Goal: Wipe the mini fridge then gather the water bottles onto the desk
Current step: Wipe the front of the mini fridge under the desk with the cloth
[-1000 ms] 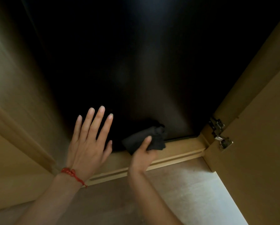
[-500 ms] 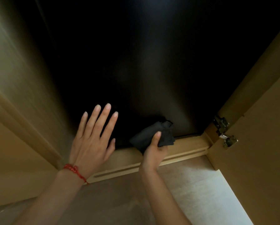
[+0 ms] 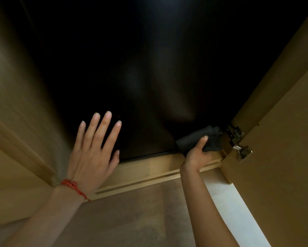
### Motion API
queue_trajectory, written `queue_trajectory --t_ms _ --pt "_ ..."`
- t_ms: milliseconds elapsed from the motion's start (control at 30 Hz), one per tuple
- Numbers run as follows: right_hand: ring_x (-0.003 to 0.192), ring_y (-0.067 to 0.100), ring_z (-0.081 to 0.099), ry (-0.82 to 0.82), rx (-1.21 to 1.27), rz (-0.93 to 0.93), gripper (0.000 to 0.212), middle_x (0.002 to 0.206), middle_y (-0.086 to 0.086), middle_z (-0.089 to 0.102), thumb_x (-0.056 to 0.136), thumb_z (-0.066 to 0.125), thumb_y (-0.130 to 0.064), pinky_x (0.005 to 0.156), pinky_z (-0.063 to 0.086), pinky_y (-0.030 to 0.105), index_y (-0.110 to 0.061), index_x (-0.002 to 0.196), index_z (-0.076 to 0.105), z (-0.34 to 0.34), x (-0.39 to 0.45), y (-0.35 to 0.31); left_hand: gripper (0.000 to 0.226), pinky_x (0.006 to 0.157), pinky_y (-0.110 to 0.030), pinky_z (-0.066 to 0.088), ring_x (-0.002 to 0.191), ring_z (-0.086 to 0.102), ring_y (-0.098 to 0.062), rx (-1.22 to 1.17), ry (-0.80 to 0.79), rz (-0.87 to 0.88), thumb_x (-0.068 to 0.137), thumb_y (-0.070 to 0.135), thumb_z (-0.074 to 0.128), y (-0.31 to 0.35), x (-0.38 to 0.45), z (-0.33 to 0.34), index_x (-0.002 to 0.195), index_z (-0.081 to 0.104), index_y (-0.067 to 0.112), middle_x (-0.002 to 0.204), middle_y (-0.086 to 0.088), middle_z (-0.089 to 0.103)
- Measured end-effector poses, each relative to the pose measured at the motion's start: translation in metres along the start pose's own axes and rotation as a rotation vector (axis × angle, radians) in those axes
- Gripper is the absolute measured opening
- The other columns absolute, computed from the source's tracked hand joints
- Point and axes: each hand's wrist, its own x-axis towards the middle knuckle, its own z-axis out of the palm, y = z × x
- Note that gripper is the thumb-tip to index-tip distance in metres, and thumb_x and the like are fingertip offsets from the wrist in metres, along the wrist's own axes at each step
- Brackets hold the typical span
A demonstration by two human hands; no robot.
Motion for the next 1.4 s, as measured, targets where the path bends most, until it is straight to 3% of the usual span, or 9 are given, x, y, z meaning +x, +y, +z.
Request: queue_trajectory --t_ms 100,167,267,333,533,633,833,1000,1400 --pt "0.081 0.012 0.057 0.01 0.029 0.011 0.035 0.093 0.001 0.059 0.09 0.053 -0.035 0.064 0.046 0.007 -0.005 0.106 0.059 0.004 -0.013 0.003 0.065 0.115 -0.047 0.005 0.143 -0.006 -0.025 -0.025 0.006 -0.01 0.086 0.03 0.04 0.002 0.0 -0.001 0.143 0.018 0.009 0.149 -0.018 0.014" --pt "0.081 0.011 0.056 -0.023 0.02 0.012 0.028 0.092 0.0 0.058 0.091 0.053 -0.031 0.056 0.041 0.001 -0.008 0.105 0.058 0.006 -0.031 0.012 0.064 0.114 -0.047 0.006 0.143 -0.005 -0.026 -0.031 0.003 -0.007 0.086 0.03 0.039 0.001 -0.001 -0.003 0.143 0.018 0.009 0.149 -0.018 0.014" --pt "0.086 0.012 0.056 -0.121 -0.024 0.042 0.032 0.095 0.002 0.058 0.091 0.052 -0.03 0.065 0.044 0.006 -0.003 0.109 0.057 0.005 -0.059 0.026 0.064 0.114 -0.047 0.007 0.141 0.008 -0.033 -0.035 -0.005 0.009 0.085 0.029 0.04 0.0 -0.002 -0.005 0.143 0.02 0.008 0.148 -0.019 0.016" --pt "0.09 0.014 0.057 -0.181 -0.048 0.074 0.035 0.1 0.005 0.06 0.091 0.052 -0.03 0.076 0.045 0.019 -0.001 0.111 0.057 0.002 -0.064 0.028 0.064 0.114 -0.047 0.007 0.138 0.013 -0.035 -0.029 -0.016 0.017 0.085 0.029 0.04 -0.001 -0.003 -0.006 0.142 0.021 0.008 0.148 -0.018 0.017" --pt "0.102 0.02 0.06 -0.268 -0.14 0.139 0.039 0.112 0.009 0.064 0.085 0.06 -0.031 0.092 0.05 0.04 -0.006 0.114 0.056 -0.019 -0.068 0.02 0.064 0.115 -0.045 0.004 0.14 0.011 -0.033 -0.155 -0.084 -0.079 0.085 0.03 0.041 0.011 -0.023 -0.003 0.142 0.025 0.006 0.149 -0.019 0.018" --pt "0.096 0.02 0.063 -0.273 -0.18 0.17 0.036 0.104 0.008 0.067 0.083 0.064 -0.032 0.088 0.052 0.041 -0.007 0.109 0.06 -0.036 -0.076 0.017 0.065 0.115 -0.044 0.006 0.139 0.014 -0.032 -0.238 -0.148 -0.127 0.084 0.031 0.041 0.024 -0.038 -0.006 0.141 0.026 0.006 0.149 -0.021 0.023" --pt "0.081 0.013 0.065 -0.26 -0.237 0.261 0.009 0.082 -0.005 0.067 0.08 0.069 -0.028 0.073 0.055 0.033 -0.024 0.079 0.061 -0.079 -0.081 -0.001 0.061 0.111 -0.05 0.017 0.138 0.02 -0.032 -0.339 -0.292 -0.243 0.085 0.034 0.039 0.052 -0.059 -0.024 0.137 0.033 0.003 0.145 -0.024 0.034" --pt "0.08 0.015 0.064 -0.227 -0.302 0.308 0.014 0.079 -0.006 0.065 0.081 0.067 -0.029 0.07 0.053 0.033 -0.029 0.072 0.056 -0.118 -0.083 -0.039 0.056 0.111 -0.049 0.019 0.135 0.029 -0.037 -0.383 -0.426 -0.206 0.087 0.034 0.037 0.073 -0.058 -0.054 0.131 0.043 0.0 0.141 -0.024 0.04" --pt "0.076 0.023 0.063 -0.292 -0.582 0.294 0.019 0.073 -0.001 0.065 0.078 0.068 -0.032 0.069 0.052 0.038 -0.024 0.066 0.056 -0.154 -0.122 -0.193 0.057 0.106 -0.053 0.031 0.132 0.034 -0.038 -0.479 -0.626 -0.147 0.087 0.036 0.037 0.086 0.005 -0.185 0.131 0.043 0.0 0.137 -0.023 0.046"
